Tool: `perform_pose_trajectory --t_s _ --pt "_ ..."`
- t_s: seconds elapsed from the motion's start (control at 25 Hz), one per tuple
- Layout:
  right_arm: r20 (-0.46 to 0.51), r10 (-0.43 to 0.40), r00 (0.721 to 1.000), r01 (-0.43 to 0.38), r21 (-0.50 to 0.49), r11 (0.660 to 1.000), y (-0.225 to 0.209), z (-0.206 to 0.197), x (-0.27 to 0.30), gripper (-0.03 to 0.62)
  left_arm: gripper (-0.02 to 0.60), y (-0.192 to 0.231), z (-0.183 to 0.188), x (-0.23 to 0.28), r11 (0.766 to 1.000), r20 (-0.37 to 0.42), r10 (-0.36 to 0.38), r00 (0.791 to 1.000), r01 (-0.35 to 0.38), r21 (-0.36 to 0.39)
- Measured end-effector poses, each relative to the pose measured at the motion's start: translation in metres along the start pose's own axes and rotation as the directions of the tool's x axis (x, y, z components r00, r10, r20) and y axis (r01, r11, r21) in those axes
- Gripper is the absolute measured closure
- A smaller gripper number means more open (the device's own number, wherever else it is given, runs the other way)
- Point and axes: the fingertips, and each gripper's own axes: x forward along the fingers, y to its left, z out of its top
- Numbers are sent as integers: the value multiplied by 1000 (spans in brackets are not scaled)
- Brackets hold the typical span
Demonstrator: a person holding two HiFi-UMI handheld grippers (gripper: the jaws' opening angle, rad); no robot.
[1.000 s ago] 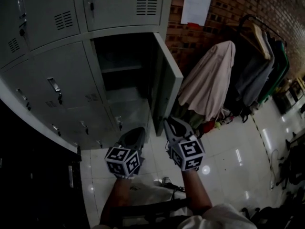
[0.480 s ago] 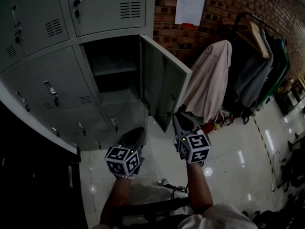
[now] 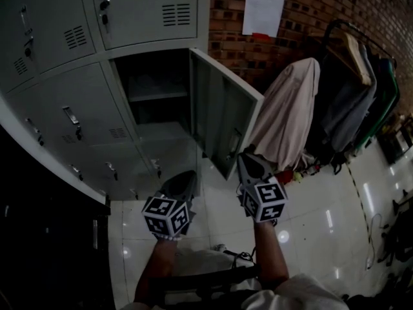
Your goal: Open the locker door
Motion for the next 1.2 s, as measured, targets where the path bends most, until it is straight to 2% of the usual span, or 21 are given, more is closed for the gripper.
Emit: perform_pose_trajectory --t_s 0.44,0.52,0.6,0.72,0.88,1.2 --pt "-8 64 998 -64 -38 997 32 3 -9 571 589 8 -9 -12 999 -19 35 999 -35 -21" --pt "9 93 996 -92 -56 994 41 10 -18 572 589 9 -6 -13 999 -13 42 999 -43 -16" --pt "18 156 988 -154 -53 987 56 12 -25 578 589 10 -3 -16 998 -2 58 998 -58 -16" --pt "5 262 965 -261 -45 964 87 4 -19 589 589 13 -3 -27 994 14 102 995 -102 -28" --pt "-18 388 921 -389 -24 921 118 -7 -9 589 589 15 -11 -44 981 24 188 982 -187 -51" --pt "-50 565 824 -564 31 825 148 -32 -15 589 589 7 -37 -93 923 31 374 927 -369 -113"
